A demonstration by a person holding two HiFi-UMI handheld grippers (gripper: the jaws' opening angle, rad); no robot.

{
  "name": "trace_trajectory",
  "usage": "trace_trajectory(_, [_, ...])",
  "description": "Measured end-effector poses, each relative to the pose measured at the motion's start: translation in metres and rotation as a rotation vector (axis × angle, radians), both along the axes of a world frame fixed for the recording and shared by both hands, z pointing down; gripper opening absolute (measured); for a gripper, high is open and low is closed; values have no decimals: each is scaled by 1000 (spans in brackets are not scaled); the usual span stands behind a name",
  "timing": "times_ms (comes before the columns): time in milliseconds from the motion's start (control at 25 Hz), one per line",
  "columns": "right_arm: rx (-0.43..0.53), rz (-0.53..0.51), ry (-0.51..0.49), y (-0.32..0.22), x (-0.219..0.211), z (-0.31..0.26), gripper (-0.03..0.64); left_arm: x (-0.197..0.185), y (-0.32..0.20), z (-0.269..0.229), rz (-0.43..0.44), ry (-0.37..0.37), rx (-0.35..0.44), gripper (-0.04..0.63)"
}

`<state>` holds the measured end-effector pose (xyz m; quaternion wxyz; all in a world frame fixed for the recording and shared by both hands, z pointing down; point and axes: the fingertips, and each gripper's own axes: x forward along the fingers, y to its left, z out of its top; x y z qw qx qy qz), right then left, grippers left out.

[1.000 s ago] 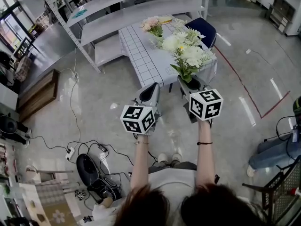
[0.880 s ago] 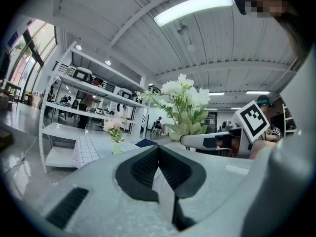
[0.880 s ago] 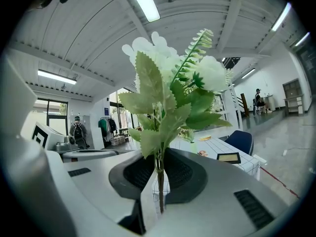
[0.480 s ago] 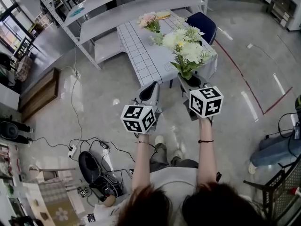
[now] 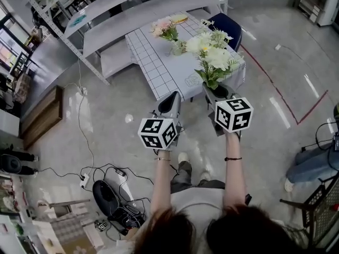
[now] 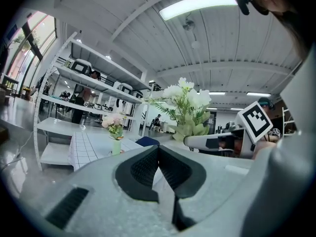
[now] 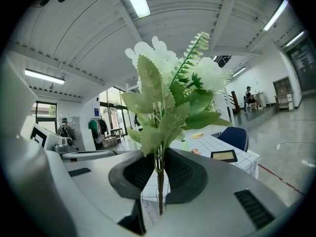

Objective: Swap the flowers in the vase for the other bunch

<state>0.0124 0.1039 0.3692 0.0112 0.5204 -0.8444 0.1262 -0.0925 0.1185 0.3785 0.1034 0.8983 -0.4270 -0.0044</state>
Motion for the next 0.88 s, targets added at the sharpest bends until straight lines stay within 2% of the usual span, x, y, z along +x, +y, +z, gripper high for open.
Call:
trace_trajectory(280, [-14,48,-13,-36,-2,10,56,-2,-41,12,39,2,-22,11])
trace_trajectory(880, [-30,104,-35,-87,-10,17,57,-7,-95,17,101,9,-18,11])
